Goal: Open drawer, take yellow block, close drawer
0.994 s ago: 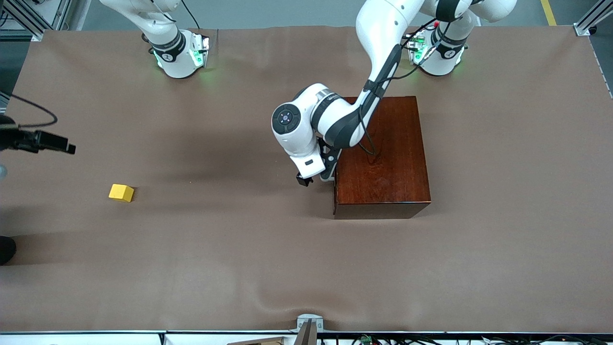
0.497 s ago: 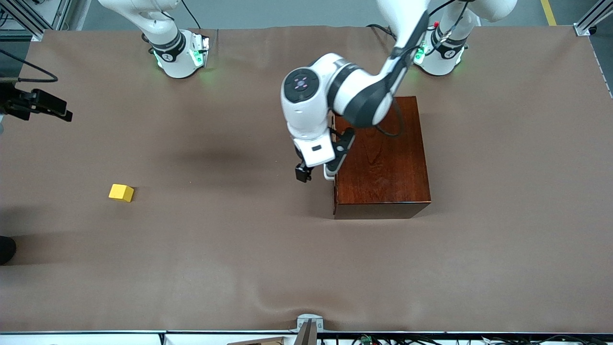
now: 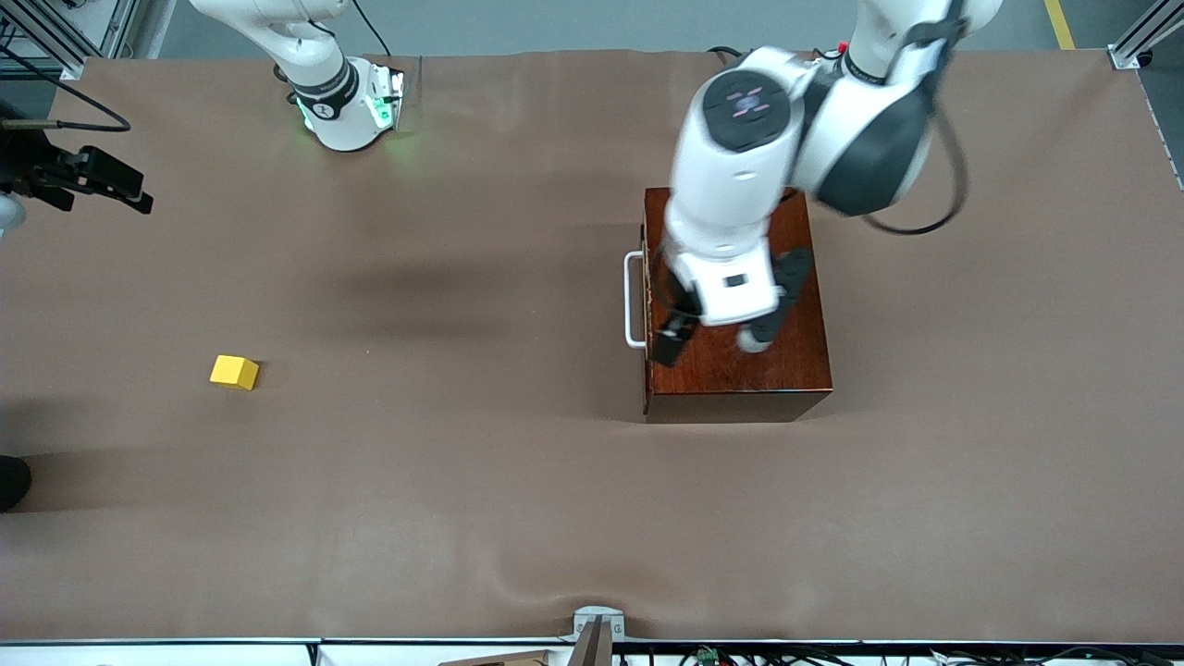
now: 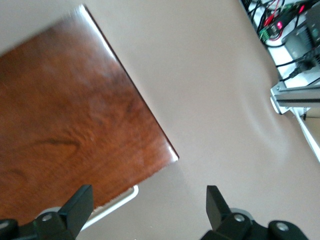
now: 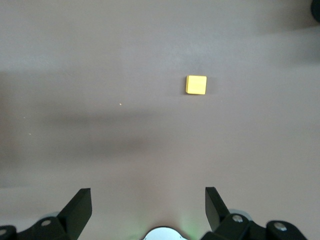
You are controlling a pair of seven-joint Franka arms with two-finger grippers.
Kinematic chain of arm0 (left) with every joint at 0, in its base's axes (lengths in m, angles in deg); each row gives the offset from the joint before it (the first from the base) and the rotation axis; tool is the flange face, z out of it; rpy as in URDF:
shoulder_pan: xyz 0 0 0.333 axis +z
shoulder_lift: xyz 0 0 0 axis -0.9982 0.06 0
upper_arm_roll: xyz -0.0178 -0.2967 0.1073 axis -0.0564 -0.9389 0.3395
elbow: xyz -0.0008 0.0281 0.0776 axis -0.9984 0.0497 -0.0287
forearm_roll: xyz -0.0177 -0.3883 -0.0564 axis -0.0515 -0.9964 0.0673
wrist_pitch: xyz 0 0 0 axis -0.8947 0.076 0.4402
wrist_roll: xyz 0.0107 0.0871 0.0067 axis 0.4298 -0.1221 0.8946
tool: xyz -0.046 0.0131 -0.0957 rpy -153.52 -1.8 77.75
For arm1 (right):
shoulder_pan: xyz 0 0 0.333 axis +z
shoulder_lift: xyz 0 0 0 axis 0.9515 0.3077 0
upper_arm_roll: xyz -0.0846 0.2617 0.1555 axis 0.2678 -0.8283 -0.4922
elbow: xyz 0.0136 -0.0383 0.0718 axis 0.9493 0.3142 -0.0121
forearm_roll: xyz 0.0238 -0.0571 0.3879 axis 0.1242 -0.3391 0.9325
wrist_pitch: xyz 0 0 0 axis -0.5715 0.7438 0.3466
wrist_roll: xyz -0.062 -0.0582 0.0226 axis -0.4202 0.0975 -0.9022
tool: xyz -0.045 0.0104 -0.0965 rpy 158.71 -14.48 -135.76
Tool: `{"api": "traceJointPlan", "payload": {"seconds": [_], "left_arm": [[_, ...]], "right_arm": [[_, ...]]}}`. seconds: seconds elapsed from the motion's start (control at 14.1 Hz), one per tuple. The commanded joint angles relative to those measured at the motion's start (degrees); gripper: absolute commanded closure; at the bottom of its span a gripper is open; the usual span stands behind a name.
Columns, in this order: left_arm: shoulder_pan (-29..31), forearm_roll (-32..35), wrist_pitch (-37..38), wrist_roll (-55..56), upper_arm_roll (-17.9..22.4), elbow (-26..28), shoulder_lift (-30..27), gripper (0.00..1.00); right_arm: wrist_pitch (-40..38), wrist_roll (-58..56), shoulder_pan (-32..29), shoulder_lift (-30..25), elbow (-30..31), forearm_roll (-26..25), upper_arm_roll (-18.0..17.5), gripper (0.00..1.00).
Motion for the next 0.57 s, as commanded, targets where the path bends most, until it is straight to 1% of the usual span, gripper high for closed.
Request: {"api": "traceJointPlan", "payload": {"seconds": [0.0, 0.14, 0.21, 0.36, 0.5], "left_arm": [[3.87, 0.65, 4.04, -7.29, -0.95, 1.95, -4.87, 0.00], [5.90, 0.65, 8.60, -13.00, -0.78, 2.04, -6.81, 0.00], [7.39, 0.65, 10.28, -16.60, -0.78, 2.04, -7.95, 0.00], [10.03, 0.65, 14.76, -24.25, -0.78, 2.12, -9.80, 0.00], [12.66, 0.65, 16.09, -29.18, -0.86, 2.47, -11.47, 0.00]], "right_arm": [[0.21, 0.81, 2.38, 0.59, -3.77, -3.73, -0.47, 0.00], [0.56, 0.11, 1.42, 3.14, -6.68, -4.89, -0.21, 0.00], [0.30, 0.11, 0.98, 4.20, -7.83, -3.93, 0.14, 0.00], [0.29, -1.29, 0.27, 4.21, -8.10, -3.66, 0.23, 0.00], [0.21, -5.32, -0.34, 4.03, -7.93, -2.17, 0.41, 0.00]]}}
